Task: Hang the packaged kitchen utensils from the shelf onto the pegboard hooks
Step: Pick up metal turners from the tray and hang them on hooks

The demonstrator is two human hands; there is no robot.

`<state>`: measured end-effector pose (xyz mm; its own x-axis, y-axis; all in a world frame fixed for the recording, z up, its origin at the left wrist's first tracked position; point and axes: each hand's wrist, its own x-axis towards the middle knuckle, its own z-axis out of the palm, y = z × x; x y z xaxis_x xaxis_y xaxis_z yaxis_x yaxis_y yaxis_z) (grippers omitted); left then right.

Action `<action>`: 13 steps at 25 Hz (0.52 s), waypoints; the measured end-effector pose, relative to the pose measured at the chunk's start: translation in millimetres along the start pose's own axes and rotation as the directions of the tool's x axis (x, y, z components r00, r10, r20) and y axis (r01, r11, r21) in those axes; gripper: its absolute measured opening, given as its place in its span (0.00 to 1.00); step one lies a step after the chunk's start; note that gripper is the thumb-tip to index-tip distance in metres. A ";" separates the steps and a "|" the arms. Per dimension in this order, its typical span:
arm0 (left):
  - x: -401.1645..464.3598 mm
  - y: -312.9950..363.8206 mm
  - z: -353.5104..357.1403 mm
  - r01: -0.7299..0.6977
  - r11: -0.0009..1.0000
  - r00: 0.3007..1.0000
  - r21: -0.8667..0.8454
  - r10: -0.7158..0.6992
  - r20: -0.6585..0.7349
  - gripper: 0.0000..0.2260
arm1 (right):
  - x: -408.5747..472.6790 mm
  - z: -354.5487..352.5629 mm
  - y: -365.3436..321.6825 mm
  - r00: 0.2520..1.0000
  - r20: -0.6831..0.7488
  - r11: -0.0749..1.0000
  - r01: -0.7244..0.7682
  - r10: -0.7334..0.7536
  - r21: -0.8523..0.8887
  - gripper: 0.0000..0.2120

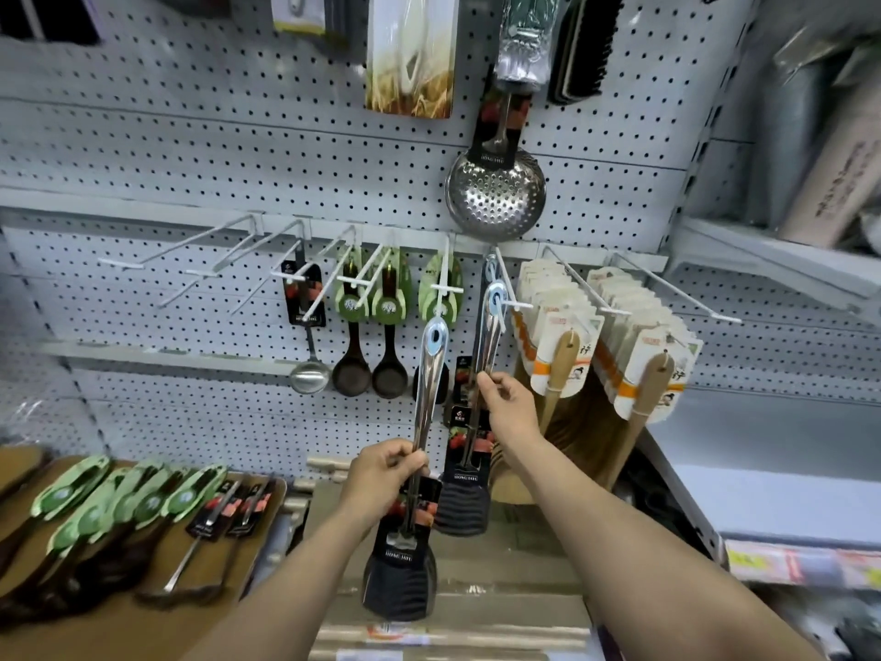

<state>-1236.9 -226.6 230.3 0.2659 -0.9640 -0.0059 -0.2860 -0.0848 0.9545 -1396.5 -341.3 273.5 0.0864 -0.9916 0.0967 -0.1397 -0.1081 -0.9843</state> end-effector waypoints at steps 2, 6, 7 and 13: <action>9.7 -1.9 -4.7 0.010 0.999 1.000 -0.031 -0.010 0.005 0.08 | 17.5 8.7 -0.9 0.999 -0.036 1.000 -0.018 0.017 -0.018 0.08; 28.3 -10.1 -9.5 0.000 1.000 1.000 -0.031 0.001 0.026 0.08 | 48.0 23.5 1.6 0.990 -0.109 0.996 -0.091 0.088 -0.025 0.12; 31.2 -11.9 -9.9 -0.007 1.000 0.999 -0.023 0.008 0.036 0.08 | 54.9 25.3 1.1 0.988 -0.119 0.995 -0.097 0.093 -0.025 0.13; 36.3 -16.4 -11.1 0.010 1.000 0.998 0.005 -0.011 0.062 0.08 | 82.4 26.3 0.7 0.978 -0.123 0.981 -0.180 0.171 -0.065 0.20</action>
<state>-1212.3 -257.4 217.7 0.2111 -0.9768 -0.0347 -0.2878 -0.0960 0.9529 -1363.5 -421.2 276.8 -0.0612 -0.9966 -0.0555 -0.2173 0.0676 -0.9738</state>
